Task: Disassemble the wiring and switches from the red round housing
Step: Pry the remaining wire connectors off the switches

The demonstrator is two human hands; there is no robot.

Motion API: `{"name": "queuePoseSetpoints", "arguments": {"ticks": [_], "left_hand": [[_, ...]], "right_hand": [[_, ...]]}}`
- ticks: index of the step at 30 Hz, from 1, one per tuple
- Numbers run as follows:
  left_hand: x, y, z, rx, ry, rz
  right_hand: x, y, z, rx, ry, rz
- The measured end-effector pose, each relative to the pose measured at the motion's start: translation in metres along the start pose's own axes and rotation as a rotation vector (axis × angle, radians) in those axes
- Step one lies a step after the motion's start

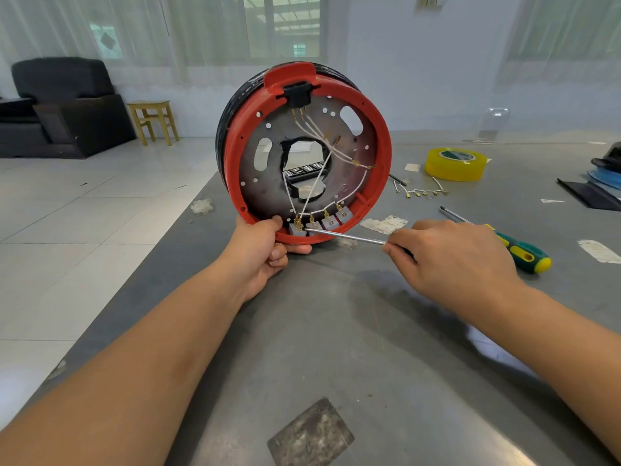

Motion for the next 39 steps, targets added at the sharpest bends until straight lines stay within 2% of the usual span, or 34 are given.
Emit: {"name": "queuePoseSetpoints", "arguments": {"ticks": [3,8,12,20,33,39], "left_hand": [[0.001,0.000,0.000,0.002,0.021,-0.012],[-0.001,0.000,0.000,-0.020,-0.011,-0.020],[-0.003,-0.001,0.000,-0.023,-0.026,-0.027],[-0.003,0.001,-0.003,-0.060,-0.074,-0.026],[-0.002,0.000,-0.001,0.004,0.024,0.009],[0.001,-0.004,0.001,0.023,0.044,-0.008]], "right_hand": [[0.003,-0.001,0.002,0.007,-0.002,-0.010],[0.011,-0.005,-0.002,0.056,0.144,-0.038],[0.012,-0.006,-0.002,0.077,0.143,-0.013],[0.017,-0.008,-0.007,0.133,0.215,-0.073],[-0.008,0.001,-0.003,0.015,0.021,-0.086],[0.002,-0.005,-0.001,0.058,0.083,-0.075]]}}
Point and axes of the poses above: each hand's wrist, its own y-axis towards the middle knuckle, its own x-axis out of the palm, z = x × y, the point moved 7 cm from there along y, towards the middle knuckle, and after that the axes turned 2 degrees about z, right-handed, at the moved point
